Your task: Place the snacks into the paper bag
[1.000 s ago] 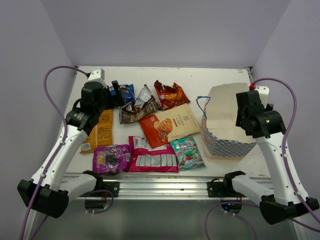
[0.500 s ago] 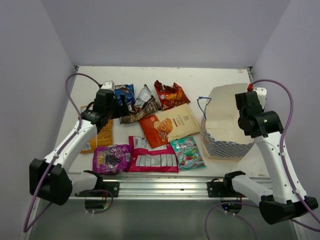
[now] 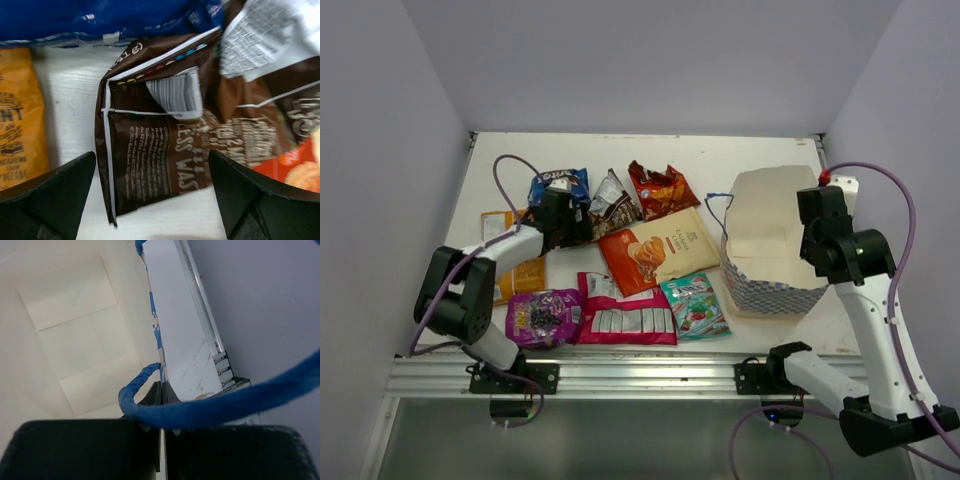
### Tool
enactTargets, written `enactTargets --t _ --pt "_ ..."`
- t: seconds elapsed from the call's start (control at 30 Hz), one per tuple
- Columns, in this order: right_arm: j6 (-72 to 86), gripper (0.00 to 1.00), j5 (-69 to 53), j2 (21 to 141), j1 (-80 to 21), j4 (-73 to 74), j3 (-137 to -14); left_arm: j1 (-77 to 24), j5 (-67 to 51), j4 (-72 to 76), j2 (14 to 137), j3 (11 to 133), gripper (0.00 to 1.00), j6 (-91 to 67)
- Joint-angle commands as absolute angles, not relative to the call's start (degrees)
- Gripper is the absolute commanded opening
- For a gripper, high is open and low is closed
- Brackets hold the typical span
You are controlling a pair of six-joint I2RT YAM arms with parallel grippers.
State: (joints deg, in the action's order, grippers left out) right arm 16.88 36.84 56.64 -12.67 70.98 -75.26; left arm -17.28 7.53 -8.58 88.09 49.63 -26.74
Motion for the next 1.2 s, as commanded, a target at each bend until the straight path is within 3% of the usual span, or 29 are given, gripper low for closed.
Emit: enactTargets --t 0.0,0.07,0.1,0.13,0.17,0.2,0.23,0.43,0.53,0.67,0.97,1.17 --pt "16.3 0.0 35.9 55.5 -12.5 71.3 -78.3 -17.5 8.1 -2.8 93.3 52.3 0.99 -25.1" --pt "16.3 0.0 35.8 55.3 -12.4 71.5 -78.4 -17.5 9.7 -3.3 95.4 53.5 0.98 -25.0" --pt "16.3 0.0 35.8 55.2 -12.4 71.6 -78.5 -17.5 9.8 -3.4 96.1 53.8 0.93 -24.5" --pt "16.3 0.0 35.5 55.1 -12.4 71.6 -78.4 -17.5 10.1 -3.4 96.5 54.1 0.81 -24.3" --pt "16.3 0.0 35.5 55.1 -12.4 71.5 -78.3 -17.5 10.2 -3.5 96.9 54.4 0.66 -24.3" --pt "16.3 0.0 35.3 54.9 -12.4 71.4 -78.0 -17.5 9.8 -3.2 96.9 54.3 0.15 -23.8" --pt "16.3 0.0 35.1 54.9 -12.4 71.3 -78.0 -17.5 10.4 -3.4 96.9 54.4 0.03 -24.1" --pt "16.2 0.0 33.2 55.4 -12.4 69.6 -76.4 -17.8 7.1 -4.9 86.6 55.3 0.0 -26.1" --pt "16.3 0.0 32.5 55.5 -12.4 68.8 -75.4 -18.1 3.0 -5.4 75.0 57.2 0.0 -29.0" --pt "16.0 0.0 32.2 56.2 -12.4 68.2 -75.0 -21.2 -2.5 -9.3 71.1 71.9 0.0 -31.6" --pt "15.7 0.0 30.3 57.0 -12.4 66.5 -73.7 -36.4 -16.6 -9.6 86.6 112.6 0.0 -36.1" --pt "15.6 0.0 29.2 56.9 -12.4 65.7 -72.7 -46.6 -20.4 -2.3 97.1 124.4 0.0 -39.4"
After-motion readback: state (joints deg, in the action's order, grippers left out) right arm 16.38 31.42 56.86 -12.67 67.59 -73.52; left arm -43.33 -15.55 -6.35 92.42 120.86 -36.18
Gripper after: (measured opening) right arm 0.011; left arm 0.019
